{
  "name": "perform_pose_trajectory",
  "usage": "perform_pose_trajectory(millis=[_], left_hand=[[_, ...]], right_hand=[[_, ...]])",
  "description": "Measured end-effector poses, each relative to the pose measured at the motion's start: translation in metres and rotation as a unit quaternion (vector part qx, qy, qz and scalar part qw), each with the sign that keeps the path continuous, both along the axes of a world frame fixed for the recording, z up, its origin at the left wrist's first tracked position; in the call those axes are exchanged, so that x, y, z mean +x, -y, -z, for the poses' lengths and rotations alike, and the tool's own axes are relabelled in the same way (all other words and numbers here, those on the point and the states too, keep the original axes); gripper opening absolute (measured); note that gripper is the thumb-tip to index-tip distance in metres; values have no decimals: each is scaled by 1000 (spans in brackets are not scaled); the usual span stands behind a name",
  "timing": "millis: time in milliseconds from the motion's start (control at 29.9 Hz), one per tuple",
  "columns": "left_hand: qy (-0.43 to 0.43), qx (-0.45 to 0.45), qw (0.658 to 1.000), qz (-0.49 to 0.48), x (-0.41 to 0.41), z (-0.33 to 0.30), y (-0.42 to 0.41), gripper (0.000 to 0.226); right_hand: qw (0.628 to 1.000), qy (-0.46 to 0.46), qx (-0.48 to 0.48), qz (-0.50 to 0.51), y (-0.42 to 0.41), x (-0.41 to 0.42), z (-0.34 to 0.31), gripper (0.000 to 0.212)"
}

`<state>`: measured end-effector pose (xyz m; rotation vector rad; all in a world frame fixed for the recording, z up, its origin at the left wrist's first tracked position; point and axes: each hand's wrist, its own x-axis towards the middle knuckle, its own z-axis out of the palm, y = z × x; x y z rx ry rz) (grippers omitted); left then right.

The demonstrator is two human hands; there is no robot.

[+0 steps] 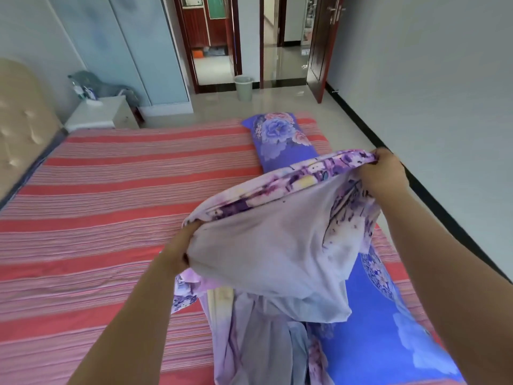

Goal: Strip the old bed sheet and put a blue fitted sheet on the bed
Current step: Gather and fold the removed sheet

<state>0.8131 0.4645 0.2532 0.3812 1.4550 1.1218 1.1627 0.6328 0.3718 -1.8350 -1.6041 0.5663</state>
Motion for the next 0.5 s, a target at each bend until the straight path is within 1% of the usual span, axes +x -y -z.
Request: perform_pose_trajectory(millis=[33, 67, 100, 167, 200, 234, 267, 301, 367, 401, 434, 468, 501], left_hand=[[-2, 21, 996, 85, -4, -22, 2, 52], [-18, 50, 984, 171, -9, -46, 3, 68], [-37, 86, 966, 241, -13, -73, 3, 79], [-69, 160, 937, 303, -18, -120, 0, 86], [-88, 181, 929, 311, -17, -139, -3, 88], [-106, 185, 928, 304, -13, -151, -7, 91], [-140, 178, 933, 281, -7, -155, -12, 91], [-189, 174, 933, 254, 3, -156, -15, 87], [-297, 175, 907, 243, 27, -139, -22, 63], [-316, 167, 895, 266, 41, -128, -21, 55], [-290, 149, 897, 297, 53, -118, -17, 56], [-231, 129, 910, 320, 62, -109, -12, 59], [-189, 117, 913, 342, 69, -101, -7, 58]], right_hand=[[1000, 11, -24, 9, -3, 8, 6, 21], [998, 21, -49, 19, -5, 16, 13, 30], [996, 30, -73, 28, -5, 23, 18, 38], [992, 44, -112, 22, -2, 31, 31, 58], [991, 48, -123, 1, 2, 31, 37, 72], [989, 53, -131, -41, 9, 26, 39, 85], [983, 54, -139, -105, 17, 17, 38, 96], [970, 48, -146, -186, 28, 4, 35, 104], [929, 17, -154, -337, 57, -30, 26, 115], [908, 3, -149, -391, 72, -50, 22, 117], [895, -2, -140, -424, 86, -69, 21, 119], [888, 5, -132, -440, 98, -83, 22, 117], [887, 25, -123, -443, 106, -94, 25, 108]])
